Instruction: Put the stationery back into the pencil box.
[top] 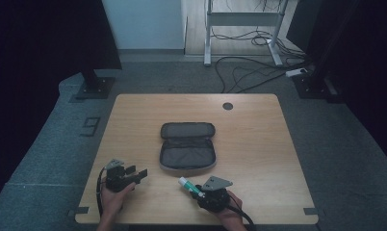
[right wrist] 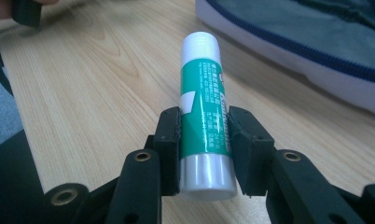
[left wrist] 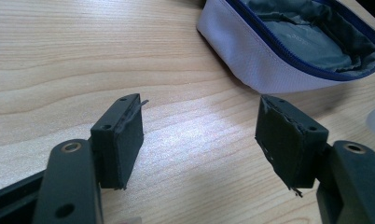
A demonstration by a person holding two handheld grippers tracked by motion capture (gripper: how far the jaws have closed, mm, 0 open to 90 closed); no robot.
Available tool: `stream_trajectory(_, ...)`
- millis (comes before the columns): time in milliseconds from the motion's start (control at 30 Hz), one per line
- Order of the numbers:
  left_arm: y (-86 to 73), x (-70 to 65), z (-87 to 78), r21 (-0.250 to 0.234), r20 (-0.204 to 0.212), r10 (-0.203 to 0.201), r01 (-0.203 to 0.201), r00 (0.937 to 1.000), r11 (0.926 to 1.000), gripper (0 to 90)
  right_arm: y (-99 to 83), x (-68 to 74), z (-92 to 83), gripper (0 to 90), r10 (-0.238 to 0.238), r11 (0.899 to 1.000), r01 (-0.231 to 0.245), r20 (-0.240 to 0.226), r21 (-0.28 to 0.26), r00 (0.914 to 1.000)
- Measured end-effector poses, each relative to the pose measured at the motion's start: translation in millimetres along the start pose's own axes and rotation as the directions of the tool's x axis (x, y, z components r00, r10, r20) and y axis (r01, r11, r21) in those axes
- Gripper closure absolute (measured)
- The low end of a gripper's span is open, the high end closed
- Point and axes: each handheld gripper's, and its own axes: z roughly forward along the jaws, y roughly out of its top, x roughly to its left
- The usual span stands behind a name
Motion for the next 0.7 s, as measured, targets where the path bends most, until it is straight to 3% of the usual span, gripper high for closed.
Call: stream_trajectory(700,-0.5,-1.2,2.4,0.022,0.002,0.002,-0.002,1.0,0.9998,32.3,25.0,-2.6,-18.4,65.1,-0.014,0.996,0.014,0.01,-0.089,0.9999)
